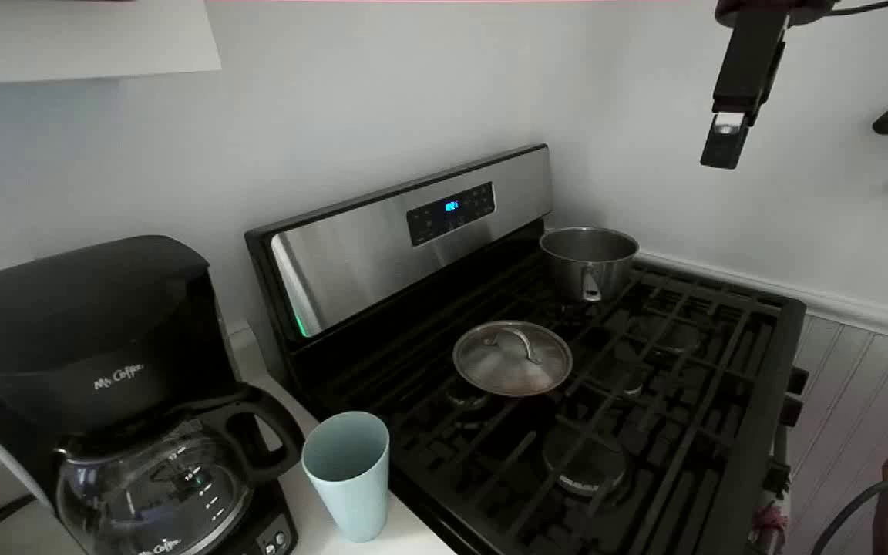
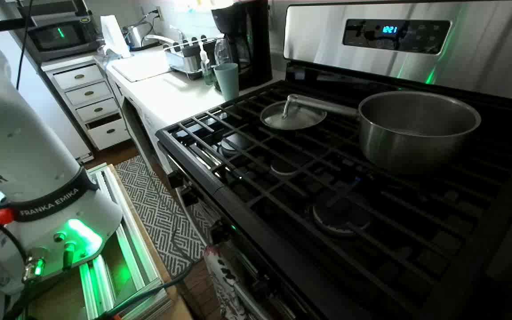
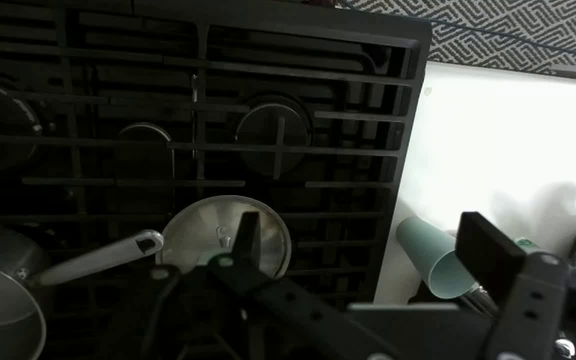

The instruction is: Put the lid on the pot

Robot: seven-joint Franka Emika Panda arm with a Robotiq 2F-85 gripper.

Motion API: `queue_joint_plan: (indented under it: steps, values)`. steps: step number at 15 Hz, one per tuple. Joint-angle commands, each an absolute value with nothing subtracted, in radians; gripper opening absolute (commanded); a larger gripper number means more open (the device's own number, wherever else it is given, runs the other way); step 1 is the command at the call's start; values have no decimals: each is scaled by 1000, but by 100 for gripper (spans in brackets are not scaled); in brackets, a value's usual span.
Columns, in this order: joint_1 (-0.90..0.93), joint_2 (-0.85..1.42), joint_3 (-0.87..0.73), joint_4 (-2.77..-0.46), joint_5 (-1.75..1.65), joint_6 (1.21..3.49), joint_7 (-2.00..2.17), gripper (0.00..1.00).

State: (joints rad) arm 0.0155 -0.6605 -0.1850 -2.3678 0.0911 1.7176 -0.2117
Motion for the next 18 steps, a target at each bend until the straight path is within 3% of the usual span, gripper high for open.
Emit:
queue_joint_plan:
  steps: [1, 10, 18]
  values:
    - [-4, -657, -171, -2365, 100, 1714, -221, 100]
    - [-4, -657, -171, -2365, 100, 1714, -221, 100]
    - [115, -523, -70, -2392, 343, 1786, -220, 100]
